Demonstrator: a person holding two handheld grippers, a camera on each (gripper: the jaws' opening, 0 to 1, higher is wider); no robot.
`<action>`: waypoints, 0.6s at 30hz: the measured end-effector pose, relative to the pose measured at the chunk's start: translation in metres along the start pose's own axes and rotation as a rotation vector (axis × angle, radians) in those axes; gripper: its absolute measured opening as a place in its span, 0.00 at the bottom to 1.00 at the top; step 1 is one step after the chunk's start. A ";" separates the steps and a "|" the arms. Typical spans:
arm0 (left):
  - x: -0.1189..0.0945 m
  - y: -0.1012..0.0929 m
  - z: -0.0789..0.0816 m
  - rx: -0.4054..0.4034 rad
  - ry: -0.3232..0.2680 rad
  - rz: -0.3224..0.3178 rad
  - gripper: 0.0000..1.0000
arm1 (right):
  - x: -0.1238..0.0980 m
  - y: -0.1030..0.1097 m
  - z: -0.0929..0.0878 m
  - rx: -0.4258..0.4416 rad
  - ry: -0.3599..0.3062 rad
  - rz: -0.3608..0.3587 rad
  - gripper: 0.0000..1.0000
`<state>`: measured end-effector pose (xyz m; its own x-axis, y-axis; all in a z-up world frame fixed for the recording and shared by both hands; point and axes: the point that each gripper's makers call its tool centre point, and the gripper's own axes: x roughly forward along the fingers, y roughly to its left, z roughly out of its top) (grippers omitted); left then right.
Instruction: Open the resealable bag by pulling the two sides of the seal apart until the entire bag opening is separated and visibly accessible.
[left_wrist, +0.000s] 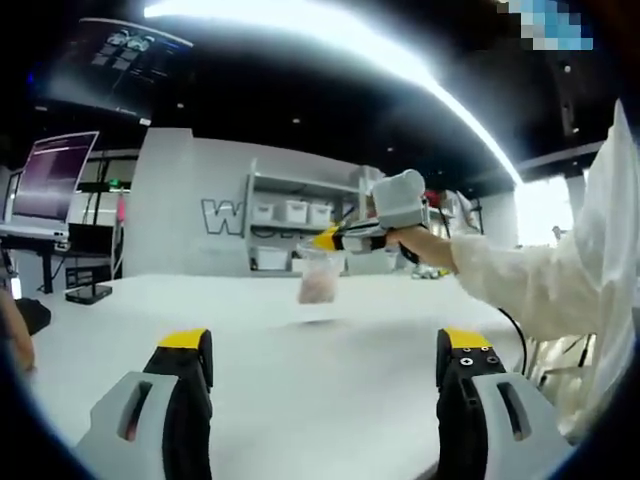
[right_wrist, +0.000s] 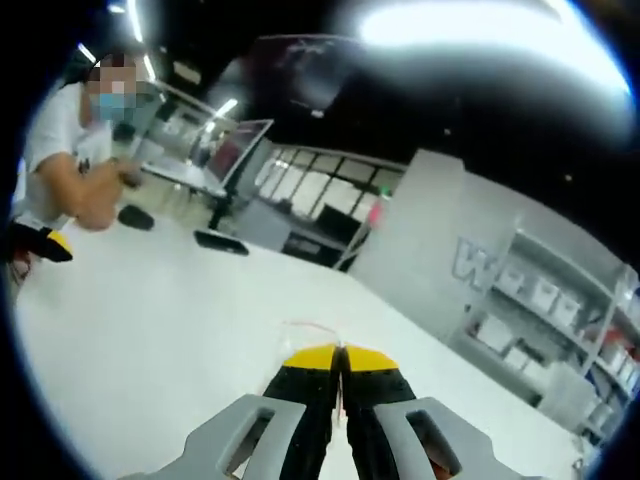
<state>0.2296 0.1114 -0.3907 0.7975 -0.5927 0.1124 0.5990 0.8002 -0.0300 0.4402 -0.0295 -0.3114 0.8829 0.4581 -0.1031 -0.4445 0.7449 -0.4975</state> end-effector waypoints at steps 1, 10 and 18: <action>0.000 0.000 0.000 0.000 -0.001 -0.001 0.91 | 0.001 -0.001 0.000 0.000 0.001 0.000 0.00; 0.000 0.000 -0.003 -0.002 0.015 -0.001 0.91 | 0.013 -0.004 -0.004 -0.005 0.013 -0.005 0.00; 0.002 0.002 -0.002 0.000 0.017 0.000 0.91 | 0.021 -0.011 -0.005 0.005 0.021 -0.016 0.00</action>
<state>0.2326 0.1116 -0.3924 0.7988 -0.5940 0.0950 0.5988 0.8003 -0.0301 0.4649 -0.0308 -0.3126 0.8928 0.4360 -0.1134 -0.4312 0.7543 -0.4950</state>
